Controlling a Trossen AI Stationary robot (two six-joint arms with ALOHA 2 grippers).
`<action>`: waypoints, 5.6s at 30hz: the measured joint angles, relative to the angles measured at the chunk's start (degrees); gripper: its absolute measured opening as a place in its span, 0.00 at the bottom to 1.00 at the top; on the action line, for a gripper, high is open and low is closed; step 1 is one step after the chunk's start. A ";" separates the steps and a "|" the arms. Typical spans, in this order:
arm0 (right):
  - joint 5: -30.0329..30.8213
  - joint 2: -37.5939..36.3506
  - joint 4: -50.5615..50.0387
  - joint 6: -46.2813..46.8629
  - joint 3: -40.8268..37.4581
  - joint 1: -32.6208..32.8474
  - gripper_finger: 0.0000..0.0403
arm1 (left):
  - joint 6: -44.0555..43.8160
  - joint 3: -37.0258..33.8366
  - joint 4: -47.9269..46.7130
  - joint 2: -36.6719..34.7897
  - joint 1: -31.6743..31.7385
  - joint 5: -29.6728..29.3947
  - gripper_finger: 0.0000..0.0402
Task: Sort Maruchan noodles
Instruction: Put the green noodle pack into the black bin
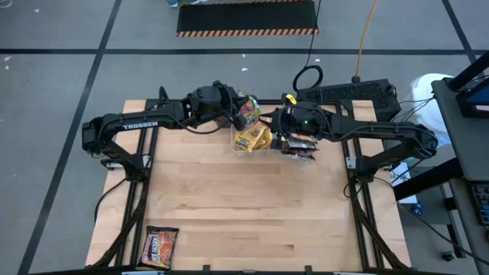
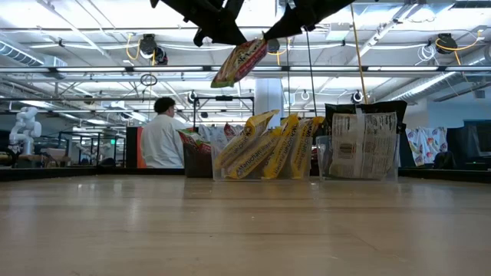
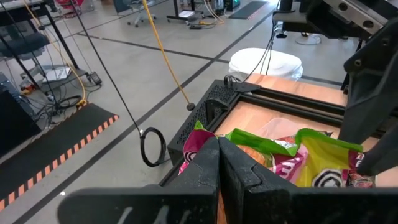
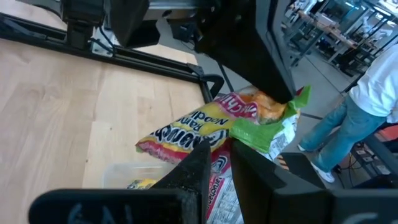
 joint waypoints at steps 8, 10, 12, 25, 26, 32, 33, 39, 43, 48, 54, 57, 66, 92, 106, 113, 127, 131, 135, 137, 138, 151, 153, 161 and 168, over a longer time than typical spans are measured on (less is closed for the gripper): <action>4.90 0.02 1.38 -2.28 -0.39 0.00 0.15 | -0.02 0.00 0.19 0.00 0.00 0.00 0.00; 5.97 0.02 1.60 -2.70 -1.13 -0.03 0.15 | -0.02 0.00 0.47 0.00 0.00 0.00 0.00; 5.96 0.04 1.46 -2.68 -1.99 -0.04 0.15 | -0.02 0.00 0.61 0.00 -0.02 0.02 0.00; 6.45 0.04 18.12 -4.75 -9.26 0.00 0.15 | -0.24 0.00 0.61 0.00 -0.17 0.02 0.00; 7.66 0.04 18.12 -4.79 -9.36 0.00 0.15 | -0.24 0.00 0.58 0.00 -0.26 0.03 0.00; 13.19 0.04 18.09 -6.29 -9.54 0.00 0.15 | -0.24 0.00 0.55 0.00 -0.35 0.02 0.00; 13.21 0.04 18.16 -6.29 -9.55 0.00 0.15 | -0.24 0.00 0.57 0.00 -0.35 0.02 0.00; 13.30 0.04 18.55 -6.29 -9.55 -0.15 0.15 | -0.22 0.00 0.66 0.00 -0.63 0.00 0.00; 13.34 0.04 20.55 -6.30 -9.57 -0.31 0.15 | -0.18 0.00 0.71 -0.01 -1.40 -0.04 0.00; 13.41 0.04 22.35 -7.40 -9.57 -0.70 0.15 | 0.02 0.00 0.74 -0.02 -2.59 -0.18 0.00; 13.41 0.04 22.19 -7.35 -9.57 -0.94 0.15 | 1.72 0.00 0.74 -0.02 -3.78 -0.04 0.00; 13.41 0.04 21.98 -7.31 -9.57 -0.94 0.15 | 2.54 0.00 0.81 -0.02 -4.18 -0.02 0.00; 13.37 0.04 20.70 -7.09 -9.55 -1.18 0.15 | 4.31 0.00 2.06 -0.02 -4.35 0.31 0.00; -0.47 0.02 15.73 1.49 -9.53 -3.10 0.15 | 6.82 0.00 2.58 -0.02 -3.72 -1.26 0.00; -3.42 0.02 13.32 0.72 -9.49 -4.39 0.07 | 7.50 0.00 4.57 -0.02 -3.72 -1.42 0.00; -3.42 0.02 13.30 -4.25 -9.49 -4.37 0.00 | 7.43 0.00 4.44 -0.02 -3.72 -1.42 0.00; -3.28 0.02 13.36 -5.87 -9.49 -4.39 0.00 | 7.81 0.00 3.12 -0.02 -3.72 -3.68 0.04; -3.21 0.02 13.65 -5.87 -9.49 -4.42 0.00 | 8.78 0.00 2.37 -0.02 -3.56 -6.75 0.03; -3.16 0.02 14.77 -6.07 -9.49 -4.44 0.00 | 9.07 0.00 0.15 0.00 -3.21 -10.29 0.04; -3.16 0.02 15.11 -6.09 -9.49 -4.46 0.00 | 9.05 0.00 -1.27 0.00 -2.94 -11.51 0.04; -3.18 0.02 14.97 -6.09 -9.49 -4.59 0.00 | 8.96 0.00 -2.01 0.00 -2.86 -12.02 0.04; -3.22 0.02 14.75 -6.48 -9.51 -5.05 0.00 | 6.54 0.00 -6.26 0.00 -2.54 -16.61 0.04; -3.22 0.02 15.14 -7.39 -9.51 -5.37 0.00 | 6.54 0.00 -6.64 0.00 -2.54 -16.61 0.04; -4.08 0.02 18.58 -7.55 -9.51 -9.75 0.00 | 6.25 0.00 -9.15 0.00 -2.56 -16.59 0.04; -11.26 2.69 22.56 -5.98 -9.51 -15.05 0.00 | 5.92 0.00 -9.70 0.00 -2.56 -16.57 0.04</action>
